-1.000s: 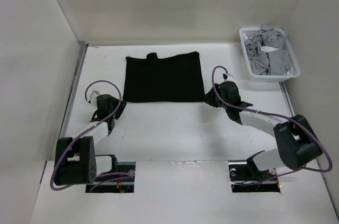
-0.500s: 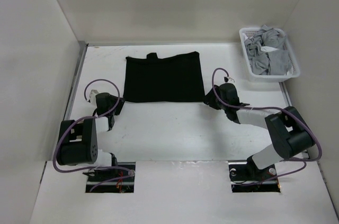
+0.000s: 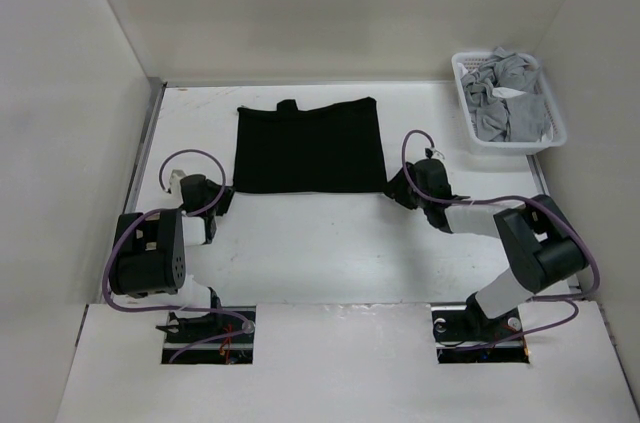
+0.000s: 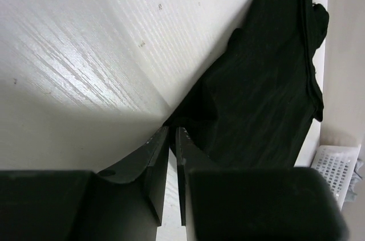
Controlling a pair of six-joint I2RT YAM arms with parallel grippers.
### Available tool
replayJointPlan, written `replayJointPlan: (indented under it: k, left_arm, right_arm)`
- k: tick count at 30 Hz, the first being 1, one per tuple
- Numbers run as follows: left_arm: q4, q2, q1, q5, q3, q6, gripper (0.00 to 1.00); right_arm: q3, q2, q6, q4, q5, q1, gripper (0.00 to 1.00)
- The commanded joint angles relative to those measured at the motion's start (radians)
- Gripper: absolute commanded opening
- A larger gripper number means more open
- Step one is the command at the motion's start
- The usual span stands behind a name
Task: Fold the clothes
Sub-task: Fold the tank top
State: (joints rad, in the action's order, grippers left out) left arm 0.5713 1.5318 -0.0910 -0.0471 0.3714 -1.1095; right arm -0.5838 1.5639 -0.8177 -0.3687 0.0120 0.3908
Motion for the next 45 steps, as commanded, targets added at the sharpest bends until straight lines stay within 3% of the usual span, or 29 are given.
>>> replayJointPlan:
  k: [1, 11, 14, 20, 25, 30, 35, 40, 45]
  left_arm:
    - [0.021, -0.013, -0.014, -0.005, -0.017, -0.003, 0.08]
    - [0.027, -0.059, -0.019, -0.003, -0.034, 0.022, 0.03]
    - [0.036, -0.07, -0.019, -0.005, -0.035, 0.025, 0.02]
    - [0.033, -0.122, -0.014, -0.002, -0.029, 0.036, 0.0]
    - [-0.072, -0.335, 0.012, -0.004, -0.008, 0.019, 0.0]
    - [-0.394, -0.747, 0.029, 0.01, 0.089, 0.048, 0.0]
    - [-0.718, -1.031, 0.033, 0.032, 0.352, 0.129, 0.0]
    - [-0.824, -1.081, 0.092, 0.07, 0.559, 0.16, 0.0]
    - [-0.846, -1.073, 0.101, 0.076, 0.561, 0.155, 0.0]
  right_arm:
    - [-0.002, 0.015, -0.018, -0.061, -0.009, -0.005, 0.46]
    - [-0.044, 0.085, -0.043, -0.061, -0.03, -0.008, 0.43]
    - [-0.057, 0.107, -0.054, -0.061, -0.024, -0.01, 0.35]
    - [-0.067, 0.113, -0.061, -0.101, -0.007, -0.004, 0.06]
    - [-0.013, -0.132, 0.0, -0.043, 0.046, 0.013, 0.03]
    - [-0.014, -0.565, 0.126, 0.259, 0.15, 0.084, 0.03]
    - [-0.195, -0.928, 0.228, 0.637, 0.321, 0.232, 0.03]
    - [-0.459, -1.016, 0.31, 0.797, 0.499, 0.445, 0.03]
    - [-0.541, -0.926, 0.368, 0.774, 0.531, 0.54, 0.04]
